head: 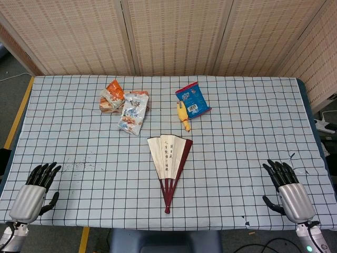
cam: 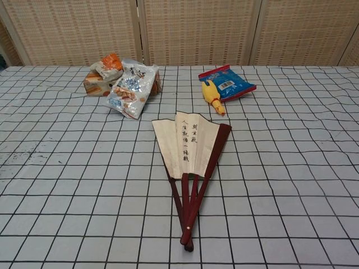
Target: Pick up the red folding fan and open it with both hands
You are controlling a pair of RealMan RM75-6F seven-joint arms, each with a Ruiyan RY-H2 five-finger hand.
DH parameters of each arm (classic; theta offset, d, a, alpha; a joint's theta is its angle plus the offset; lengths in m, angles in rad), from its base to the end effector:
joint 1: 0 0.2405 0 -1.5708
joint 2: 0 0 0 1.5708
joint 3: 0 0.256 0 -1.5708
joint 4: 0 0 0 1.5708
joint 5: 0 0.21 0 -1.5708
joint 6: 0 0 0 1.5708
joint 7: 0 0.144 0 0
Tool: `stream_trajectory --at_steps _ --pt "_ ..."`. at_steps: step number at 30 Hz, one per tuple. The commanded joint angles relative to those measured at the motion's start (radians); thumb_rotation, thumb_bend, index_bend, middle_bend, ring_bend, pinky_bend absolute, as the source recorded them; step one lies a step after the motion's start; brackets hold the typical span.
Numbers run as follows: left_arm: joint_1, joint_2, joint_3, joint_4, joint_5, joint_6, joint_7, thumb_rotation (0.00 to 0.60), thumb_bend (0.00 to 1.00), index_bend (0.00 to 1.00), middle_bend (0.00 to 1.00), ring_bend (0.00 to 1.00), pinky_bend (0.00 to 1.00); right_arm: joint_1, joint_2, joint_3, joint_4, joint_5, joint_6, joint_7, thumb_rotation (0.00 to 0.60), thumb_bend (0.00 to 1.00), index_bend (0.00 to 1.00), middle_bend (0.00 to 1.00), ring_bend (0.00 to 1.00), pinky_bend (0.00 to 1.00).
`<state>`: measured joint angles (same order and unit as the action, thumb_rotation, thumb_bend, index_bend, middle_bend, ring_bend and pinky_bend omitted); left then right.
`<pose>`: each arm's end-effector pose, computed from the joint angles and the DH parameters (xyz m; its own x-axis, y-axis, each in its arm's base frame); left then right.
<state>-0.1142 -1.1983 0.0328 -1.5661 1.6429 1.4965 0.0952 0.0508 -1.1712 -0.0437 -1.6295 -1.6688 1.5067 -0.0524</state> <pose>-0.2943 0.1706 0.1204 0.4661 0.0466 0.8835 0.8735 -0.1827 -0.4512 -0.2911 -0.1483 0.1232 0.3915 -0.0823 0.9165 -0.9143 -0.1473 0.3774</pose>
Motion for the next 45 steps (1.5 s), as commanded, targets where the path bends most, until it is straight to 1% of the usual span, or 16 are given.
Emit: stream_trajectory --at_steps 1,5,9,11,14,18,21,23,28,33,39,45 --pt "-0.007 -0.007 -0.001 -0.002 0.007 -0.007 0.004 0.600 0.47 0.00 0.00 0.00 0.07 -0.001 -0.001 0.004 0.010 0.007 -0.001 -0.003 0.600 0.19 0.00 0.00 0.00 0.00" --pt "-0.016 -0.014 -0.003 -0.008 0.011 -0.015 0.006 0.600 0.46 0.00 0.00 0.00 0.07 0.016 -0.016 0.012 0.025 -0.001 -0.016 -0.013 0.600 0.19 0.00 0.00 0.00 0.00" --pt "-0.021 -0.017 -0.001 -0.010 0.017 -0.021 0.001 0.600 0.47 0.00 0.00 0.00 0.07 0.097 -0.075 0.048 0.069 -0.028 -0.090 -0.043 0.600 0.19 0.01 0.00 0.00 0.00" --pt "-0.025 -0.016 0.001 -0.013 0.022 -0.023 -0.003 0.600 0.47 0.00 0.00 0.00 0.07 0.145 -0.113 0.065 0.106 -0.043 -0.135 -0.058 0.600 0.19 0.04 0.00 0.00 0.00" --pt "-0.026 -0.012 0.004 -0.014 0.026 -0.024 -0.009 0.600 0.47 0.00 0.00 0.00 0.07 0.234 -0.202 0.097 0.182 -0.065 -0.210 -0.078 0.600 0.19 0.13 0.00 0.00 0.00" --pt "-0.025 -0.008 0.005 -0.013 0.031 -0.017 -0.020 0.600 0.47 0.00 0.00 0.00 0.07 0.315 -0.329 0.126 0.290 -0.092 -0.242 -0.090 0.600 0.19 0.24 0.00 0.00 0.00" --pt "-0.024 -0.004 0.006 -0.014 0.030 -0.015 -0.026 0.600 0.47 0.00 0.00 0.00 0.07 0.359 -0.412 0.130 0.357 -0.109 -0.255 -0.101 0.600 0.19 0.31 0.00 0.00 0.00" --pt "-0.023 -0.002 0.007 -0.014 0.030 -0.014 -0.030 0.600 0.47 0.00 0.00 0.00 0.07 0.380 -0.461 0.130 0.400 -0.118 -0.257 -0.119 0.600 0.19 0.33 0.00 0.00 0.00" --pt "-0.019 0.008 0.003 -0.013 0.026 -0.002 -0.039 0.600 0.46 0.00 0.00 0.00 0.07 0.415 -0.578 0.117 0.527 -0.113 -0.277 -0.148 0.600 0.19 0.33 0.00 0.00 0.00" --pt "-0.015 0.006 -0.004 -0.008 0.014 0.003 -0.029 0.600 0.47 0.00 0.00 0.00 0.07 0.436 -0.698 0.120 0.665 -0.081 -0.273 -0.097 0.600 0.19 0.33 0.00 0.00 0.00" --pt "-0.020 0.010 -0.002 -0.007 0.010 -0.010 -0.029 0.600 0.47 0.00 0.00 0.00 0.07 0.470 -0.797 0.117 0.790 -0.079 -0.254 -0.077 0.600 0.19 0.36 0.00 0.00 0.00" --pt "-0.022 0.005 -0.006 -0.005 -0.002 -0.018 -0.021 0.600 0.46 0.00 0.00 0.00 0.07 0.508 -0.876 0.127 0.890 -0.042 -0.294 -0.067 0.600 0.19 0.39 0.00 0.00 0.00"
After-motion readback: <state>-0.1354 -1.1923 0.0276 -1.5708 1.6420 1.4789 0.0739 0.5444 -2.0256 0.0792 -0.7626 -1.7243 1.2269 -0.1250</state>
